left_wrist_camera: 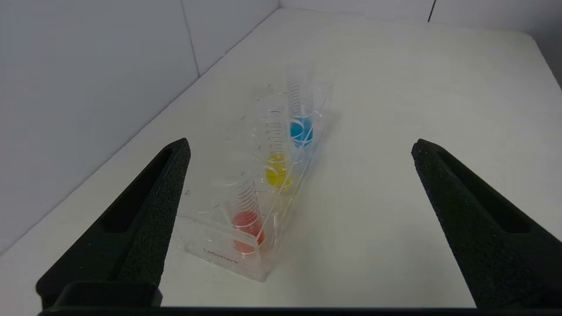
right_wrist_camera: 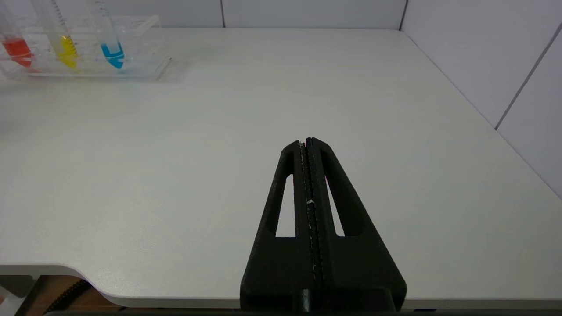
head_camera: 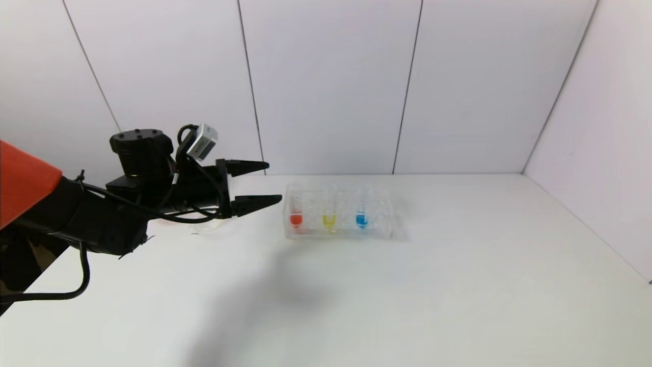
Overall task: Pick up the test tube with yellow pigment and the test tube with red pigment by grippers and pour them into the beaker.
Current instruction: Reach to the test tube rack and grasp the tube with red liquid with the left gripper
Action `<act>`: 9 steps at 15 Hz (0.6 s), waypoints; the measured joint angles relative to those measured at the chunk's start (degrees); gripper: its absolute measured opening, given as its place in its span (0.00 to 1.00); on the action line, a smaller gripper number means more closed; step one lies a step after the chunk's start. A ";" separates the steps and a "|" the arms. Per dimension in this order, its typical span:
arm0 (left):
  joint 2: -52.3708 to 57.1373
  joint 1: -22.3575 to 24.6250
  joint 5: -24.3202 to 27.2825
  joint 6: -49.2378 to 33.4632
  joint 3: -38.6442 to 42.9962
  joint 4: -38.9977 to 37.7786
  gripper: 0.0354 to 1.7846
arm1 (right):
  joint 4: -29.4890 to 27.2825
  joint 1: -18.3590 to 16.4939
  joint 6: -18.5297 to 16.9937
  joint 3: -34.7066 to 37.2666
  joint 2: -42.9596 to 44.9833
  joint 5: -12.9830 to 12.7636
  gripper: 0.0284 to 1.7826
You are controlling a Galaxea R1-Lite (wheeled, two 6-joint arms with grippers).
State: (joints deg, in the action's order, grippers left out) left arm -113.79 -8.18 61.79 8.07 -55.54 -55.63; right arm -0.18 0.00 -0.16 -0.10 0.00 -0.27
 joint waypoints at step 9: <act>-8.09 -3.11 0.80 0.28 -7.55 0.09 0.99 | 0.00 0.02 -0.02 0.00 0.00 0.02 0.05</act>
State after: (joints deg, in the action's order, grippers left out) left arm -121.88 -11.29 62.60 8.35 -63.09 -55.54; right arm -0.18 0.02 -0.18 -0.10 0.00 -0.24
